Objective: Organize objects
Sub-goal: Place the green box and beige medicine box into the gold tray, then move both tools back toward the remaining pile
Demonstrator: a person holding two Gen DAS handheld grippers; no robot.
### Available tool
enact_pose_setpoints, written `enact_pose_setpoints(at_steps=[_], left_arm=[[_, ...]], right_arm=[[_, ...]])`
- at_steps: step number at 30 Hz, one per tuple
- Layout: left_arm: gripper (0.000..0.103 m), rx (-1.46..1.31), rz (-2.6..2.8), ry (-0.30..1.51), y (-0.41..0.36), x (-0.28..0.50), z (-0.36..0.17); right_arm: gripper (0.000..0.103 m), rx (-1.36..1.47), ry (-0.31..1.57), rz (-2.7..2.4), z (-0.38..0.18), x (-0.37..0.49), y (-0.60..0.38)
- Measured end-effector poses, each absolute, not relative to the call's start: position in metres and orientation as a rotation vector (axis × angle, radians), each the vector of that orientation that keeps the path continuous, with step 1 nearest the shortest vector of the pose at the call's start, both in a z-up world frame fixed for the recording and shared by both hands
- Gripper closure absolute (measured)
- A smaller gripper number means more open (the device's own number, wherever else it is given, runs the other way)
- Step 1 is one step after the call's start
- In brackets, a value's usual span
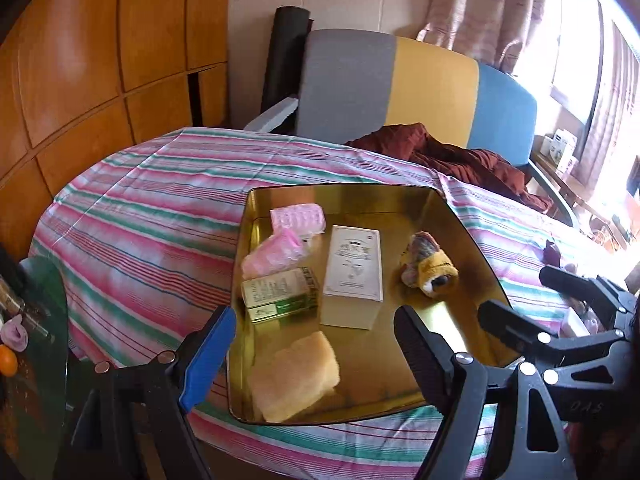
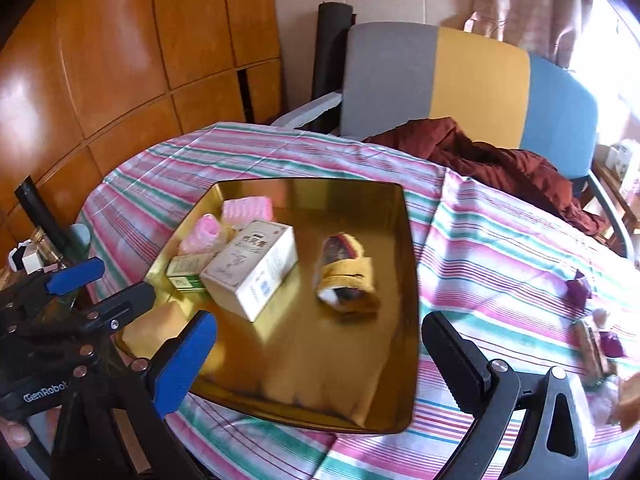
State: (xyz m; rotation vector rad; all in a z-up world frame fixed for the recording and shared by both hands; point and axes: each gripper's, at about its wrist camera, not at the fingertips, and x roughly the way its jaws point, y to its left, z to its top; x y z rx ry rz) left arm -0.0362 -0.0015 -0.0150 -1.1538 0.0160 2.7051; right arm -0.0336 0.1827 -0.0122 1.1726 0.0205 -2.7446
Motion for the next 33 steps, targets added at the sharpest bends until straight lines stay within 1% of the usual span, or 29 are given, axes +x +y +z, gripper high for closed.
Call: enact_pose_setpoints(at_steps=[21,30,33], left_arm=[[0.021,-1.147,2.537,0.111,0.049,-0.023,-0.019],[0.021,-1.126,2.431,0.151,0.084,-0.021,-0.019],[0.021,-1.113,2.394,0.173,0.101,-0.019,-0.018]], right_arm=[[0.000,1.280,-0.083,-2.936,-0.022,-0.021,0.291],[0.000,1.356,-0.203,-3.146,-0.006,-0.005,0.403],[0.000,1.365,-0.327,-3.259,0.002,0.009,0.456]])
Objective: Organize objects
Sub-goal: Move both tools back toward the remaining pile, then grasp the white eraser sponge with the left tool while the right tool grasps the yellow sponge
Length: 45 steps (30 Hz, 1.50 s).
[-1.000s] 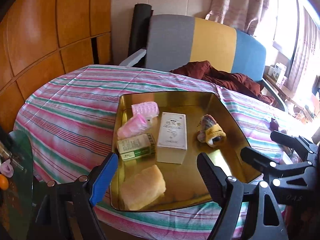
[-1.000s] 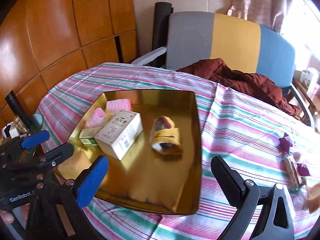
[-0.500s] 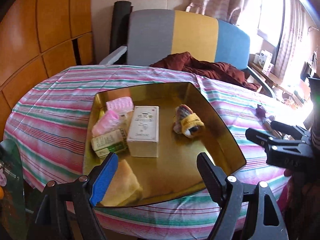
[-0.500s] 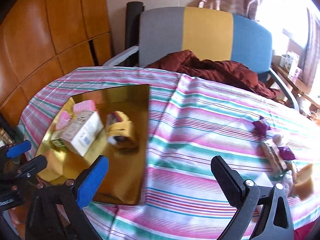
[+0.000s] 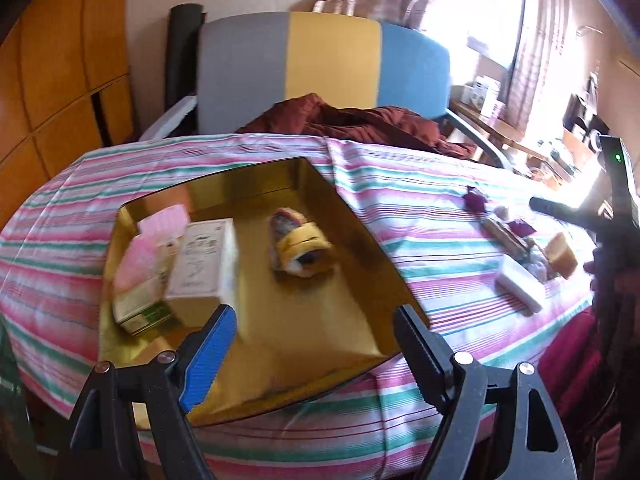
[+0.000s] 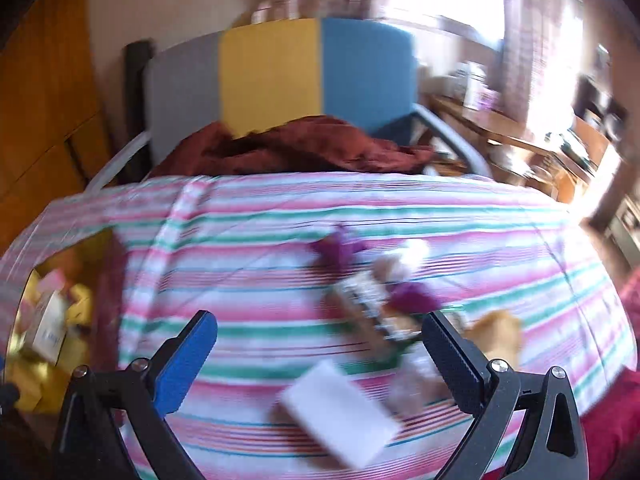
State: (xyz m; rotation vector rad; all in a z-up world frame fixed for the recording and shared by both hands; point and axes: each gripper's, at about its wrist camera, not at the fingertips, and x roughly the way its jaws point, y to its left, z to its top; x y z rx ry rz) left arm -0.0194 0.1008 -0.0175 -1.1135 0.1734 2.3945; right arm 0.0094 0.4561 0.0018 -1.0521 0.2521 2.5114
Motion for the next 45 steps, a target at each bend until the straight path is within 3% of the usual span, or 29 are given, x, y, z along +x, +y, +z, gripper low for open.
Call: enact_pose_setpoints(at_steps=[6,11,23,34,45], left_arm=[[0.021,-1.079,2.291,0.252,0.148,-0.012,-0.013],[0.021,-1.064,2.172,0.327,0.200,-0.001,-0.017],[0.023,-1.425,1.734,0.186,0.328,0.000,-0.070],[0.023,-1.577,1.709,0.102,0.401,-0.021,-0.108],[0.023,-1.472,1.851,0.342,0.437,-0.029,-0.110]], right_arm=[[0.000,-0.900,0.480,2.235,-0.011,0.048,0.559],[0.000,-0.833,0.839,2.095,-0.033,0.080,0.607],[0.000,-0.824,0.914,2.126,-0.036,0.083,0.607],[0.000,-0.793,1.020,2.142,-0.040,0.086,0.616],[0.000,-0.787,1.082,2.116,-0.045,0.090,0.623]])
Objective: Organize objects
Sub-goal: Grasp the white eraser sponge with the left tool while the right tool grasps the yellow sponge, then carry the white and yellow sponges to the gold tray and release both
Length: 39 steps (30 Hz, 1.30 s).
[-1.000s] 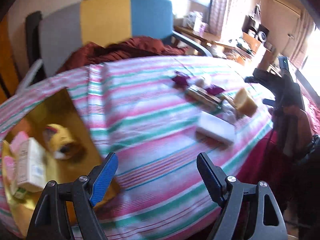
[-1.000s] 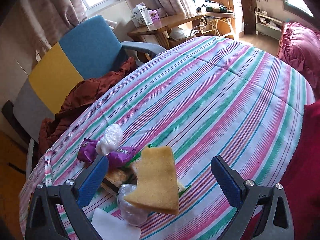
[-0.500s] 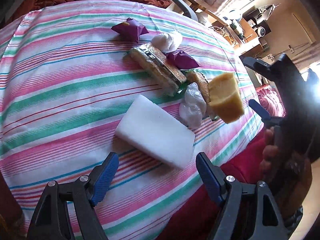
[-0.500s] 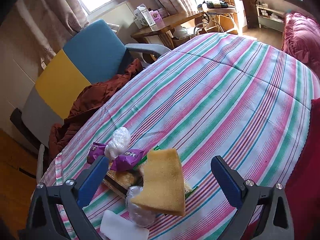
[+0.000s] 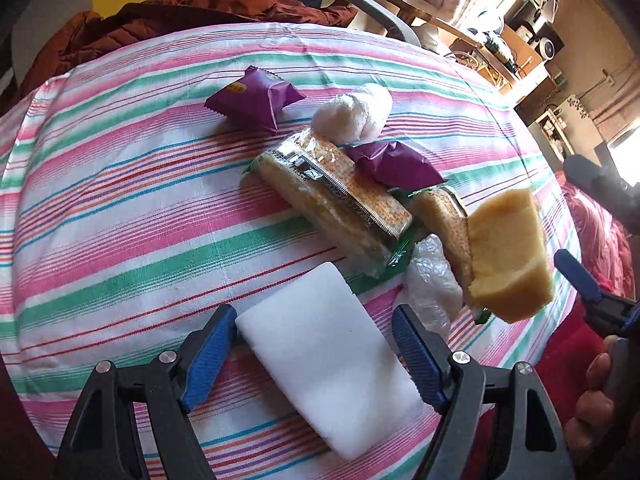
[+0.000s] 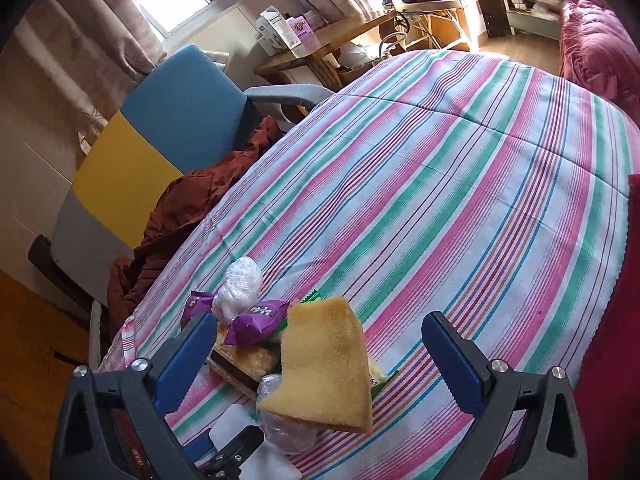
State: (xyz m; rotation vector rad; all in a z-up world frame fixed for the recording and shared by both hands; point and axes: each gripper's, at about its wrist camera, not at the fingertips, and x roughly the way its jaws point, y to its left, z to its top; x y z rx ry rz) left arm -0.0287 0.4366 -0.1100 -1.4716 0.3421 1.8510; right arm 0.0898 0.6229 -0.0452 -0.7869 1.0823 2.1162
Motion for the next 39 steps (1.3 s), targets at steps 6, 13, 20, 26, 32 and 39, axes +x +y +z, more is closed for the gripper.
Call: enact_pose_setpoints(at_steps=[6,13,20,26,32,39], left_arm=[[0.023,-1.344,1.890,0.467,0.431,-0.012,-0.112],[0.029,-1.299,1.876,0.449,0.399,-0.010,-0.107],[0.031,-1.294,1.875,0.429,0.365,-0.006,-0.103],[0.036,-1.276,1.869,0.388,0.335,-0.002,-0.100],[0.037,-1.271,1.877,0.319,0.311,0.001,-0.096],[0.037,-1.210,1.944,0.249,0.275,0.001,-0.069]], right_arm=[[0.000,-0.794,1.102,2.092,-0.048,0.091,0.626],[0.000,-0.865,1.077,2.059,-0.055,0.084,0.626],[0.027,-1.055,0.991,2.030,-0.070,0.063,0.619],[0.059,-1.129,0.931,2.050,-0.074,0.054,0.612],[0.059,-0.993,0.898,2.171,-0.051,0.061,0.604],[0.059,-0.881,0.782,2.320,-0.024,0.059,0.584]])
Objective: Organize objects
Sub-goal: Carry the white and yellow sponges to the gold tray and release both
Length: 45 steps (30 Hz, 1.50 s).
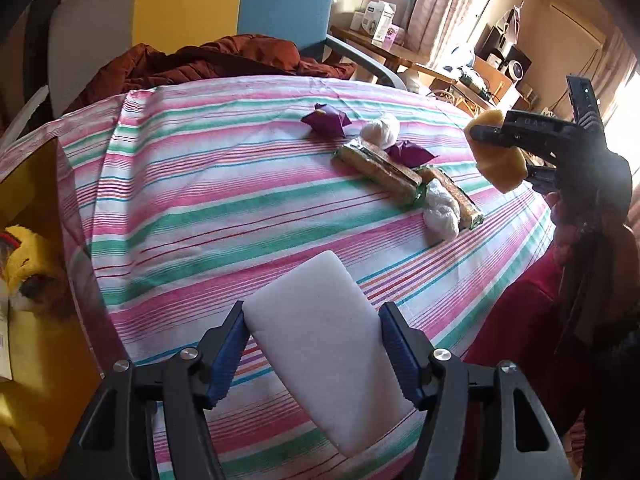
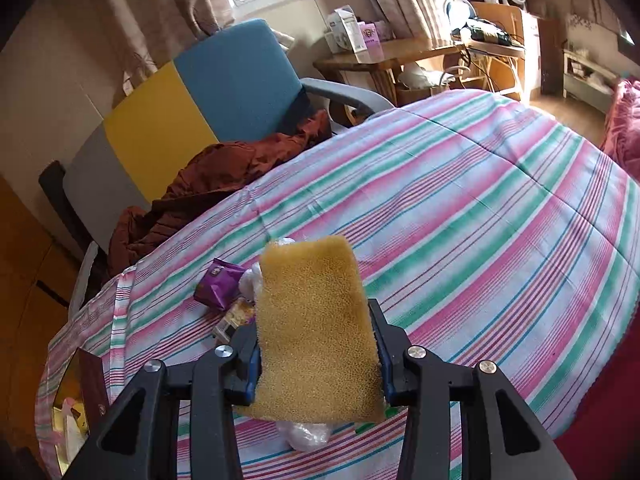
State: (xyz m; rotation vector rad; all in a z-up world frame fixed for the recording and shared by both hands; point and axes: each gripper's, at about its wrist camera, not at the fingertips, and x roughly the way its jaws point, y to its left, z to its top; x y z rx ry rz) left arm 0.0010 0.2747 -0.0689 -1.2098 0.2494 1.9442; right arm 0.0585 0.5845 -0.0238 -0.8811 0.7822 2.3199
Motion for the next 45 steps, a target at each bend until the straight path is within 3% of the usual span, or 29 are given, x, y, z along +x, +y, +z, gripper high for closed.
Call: enact_pose_setpoints(at_steps=[12,21,32,40,45], left_arm=[[0.036,-1.132,2.135,0.066,0.181,-0.022,-0.018],[0.036,-1.166,2.314,-0.092,0.095,-0.045,-0.011],[0.036,-1.205,2.446,-0.220,0.011,-0.047,-0.015],[0.035,-1.210,2.492,-0.229,-0.011,-0.056,-0.022],[0.028,-1.210,2.492,-0.227,-0.007,-0.063,-0.024]], right_arm=[[0.059,-0.911,0.529,2.529,0.010,0.040,0.512],[0.059,-1.024,0.473,2.818,0.030,0.005,0.402],[0.059,-1.290,0.340,3.064,0.008,-0.029,0.261],[0.057,-1.416,0.297,3.082,-0.007,-0.048,0.220],[0.056,-1.459,0.301,3.086,-0.014,-0.053,0.205]])
